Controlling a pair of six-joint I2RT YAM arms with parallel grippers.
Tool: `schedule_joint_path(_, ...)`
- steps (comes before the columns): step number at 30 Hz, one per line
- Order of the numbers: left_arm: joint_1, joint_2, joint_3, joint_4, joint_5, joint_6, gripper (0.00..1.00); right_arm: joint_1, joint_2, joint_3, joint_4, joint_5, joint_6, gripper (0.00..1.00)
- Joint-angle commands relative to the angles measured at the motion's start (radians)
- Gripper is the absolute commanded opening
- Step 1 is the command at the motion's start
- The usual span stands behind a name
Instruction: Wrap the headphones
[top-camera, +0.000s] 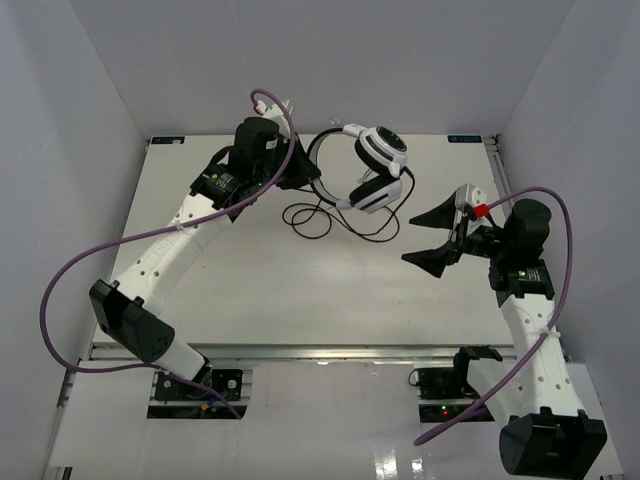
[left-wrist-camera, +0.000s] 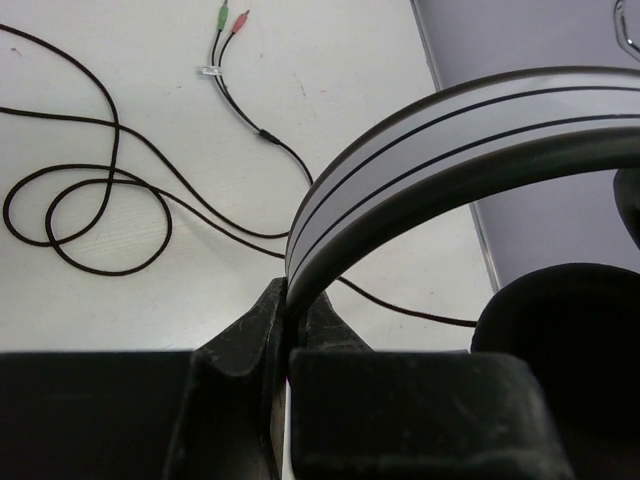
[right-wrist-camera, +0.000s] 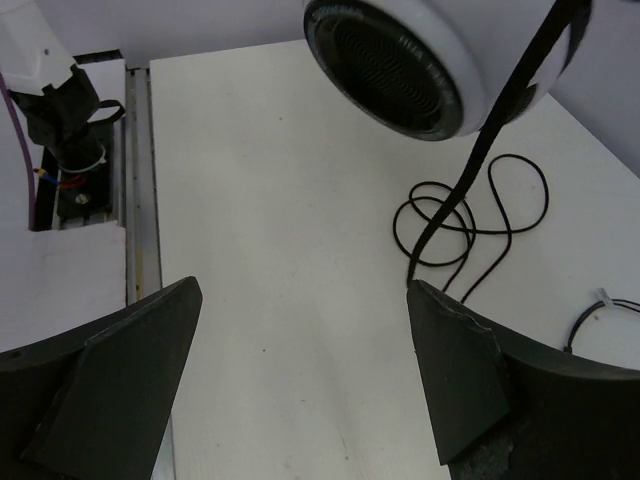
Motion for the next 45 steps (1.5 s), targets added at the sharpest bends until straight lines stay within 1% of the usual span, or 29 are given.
schedule_joint_path(1, -0.001, -0.025, 0.131, 0.033, 0.059, -0.097, 0.00, 0.035, 0.036, -0.046, 0.366, -0.072, 0.158, 0.90)
schedule_joint_path(3, -0.001, -0.017, 0.165, 0.023, 0.064, -0.117, 0.00, 0.041, 0.084, -0.045, 0.428, -0.053, 0.172, 0.90)
schedule_joint_path(5, -0.001, -0.006, 0.214, 0.014, 0.063, -0.144, 0.00, 0.055, 0.141, -0.040, 0.548, -0.031, 0.235, 0.91)
schedule_joint_path(8, -0.001, 0.014, 0.267, 0.009, 0.061, -0.185, 0.00, 0.127, 0.230, -0.027, 0.722, 0.019, 0.306, 0.92)
schedule_joint_path(11, -0.001, 0.036, 0.303, 0.007, 0.082, -0.247, 0.00, 0.187, 0.314, -0.004, 0.788, 0.094, 0.318, 0.94)
schedule_joint_path(14, -0.001, 0.063, 0.337, 0.008, 0.105, -0.302, 0.00, 0.206, 0.391, 0.033, 0.866, 0.124, 0.341, 0.96)
schedule_joint_path(17, -0.001, 0.077, 0.350, 0.015, 0.127, -0.344, 0.00, 0.223, 0.453, 0.064, 1.020, 0.130, 0.409, 0.95)
schedule_joint_path(21, 0.001, 0.077, 0.350, 0.038, 0.138, -0.391, 0.00, 0.281, 0.535, 0.110, 1.087, 0.150, 0.448, 0.96)
schedule_joint_path(24, 0.010, 0.067, 0.356, 0.054, 0.137, -0.421, 0.00, 0.330, 0.579, 0.089, 1.199, 0.157, 0.489, 0.98)
schedule_joint_path(26, 0.031, 0.062, 0.360, 0.063, 0.139, -0.470, 0.00, 0.348, 0.595, 0.026, 1.277, 0.157, 0.529, 0.87)
schedule_joint_path(27, 0.046, 0.059, 0.359, 0.064, 0.143, -0.506, 0.00, 0.356, 0.606, -0.004, 1.325, 0.157, 0.544, 0.84)
schedule_joint_path(30, 0.098, 0.046, 0.340, 0.098, 0.165, -0.596, 0.00, 0.369, 0.640, -0.057, 1.441, 0.150, 0.593, 0.76)
schedule_joint_path(33, 0.133, 0.031, 0.309, 0.161, 0.178, -0.667, 0.00, 0.383, 0.666, -0.086, 1.526, 0.160, 0.646, 0.76)
schedule_joint_path(37, 0.156, 0.039, 0.312, 0.209, 0.203, -0.734, 0.00, 0.428, 0.706, -0.058, 1.591, 0.151, 0.725, 0.75)
schedule_joint_path(41, 0.174, 0.035, 0.321, 0.224, 0.209, -0.762, 0.00, 0.482, 0.729, -0.030, 1.650, 0.141, 0.772, 0.71)
schedule_joint_path(45, 0.196, 0.017, 0.320, 0.226, 0.201, -0.767, 0.00, 0.510, 0.731, -0.023, 1.654, 0.131, 0.787, 0.66)
